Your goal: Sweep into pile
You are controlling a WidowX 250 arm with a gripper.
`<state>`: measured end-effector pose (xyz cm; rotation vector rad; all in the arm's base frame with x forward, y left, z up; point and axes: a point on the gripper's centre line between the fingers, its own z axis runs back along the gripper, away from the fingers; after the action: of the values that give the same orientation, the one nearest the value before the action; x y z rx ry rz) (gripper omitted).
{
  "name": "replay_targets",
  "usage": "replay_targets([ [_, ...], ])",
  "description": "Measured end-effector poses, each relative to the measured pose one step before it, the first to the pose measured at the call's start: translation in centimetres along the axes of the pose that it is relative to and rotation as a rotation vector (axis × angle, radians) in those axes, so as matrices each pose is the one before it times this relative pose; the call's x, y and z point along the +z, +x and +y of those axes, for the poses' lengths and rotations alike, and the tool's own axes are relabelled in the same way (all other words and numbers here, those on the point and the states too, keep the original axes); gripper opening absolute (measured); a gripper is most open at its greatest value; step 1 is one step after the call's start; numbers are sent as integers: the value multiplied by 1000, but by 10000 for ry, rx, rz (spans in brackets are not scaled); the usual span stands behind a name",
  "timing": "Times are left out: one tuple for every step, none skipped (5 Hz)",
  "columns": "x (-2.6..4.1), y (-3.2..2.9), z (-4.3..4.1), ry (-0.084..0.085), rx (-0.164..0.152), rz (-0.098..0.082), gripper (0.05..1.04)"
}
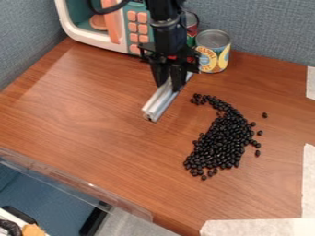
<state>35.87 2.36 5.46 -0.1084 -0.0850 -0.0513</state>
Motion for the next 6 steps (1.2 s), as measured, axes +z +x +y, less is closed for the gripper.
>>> replay_targets([
  [-1825,673,1508,457,-339,7,350],
  [-1448,902,1312,668,-162,-146,350],
  [-1228,538,562,450,-126,6,350],
  [-359,1609,-776,337,-430,72,350],
  [90,1512,-2067,25,-788,-74,350],
  [242,825,-3237,-31,-1055,-49,350],
])
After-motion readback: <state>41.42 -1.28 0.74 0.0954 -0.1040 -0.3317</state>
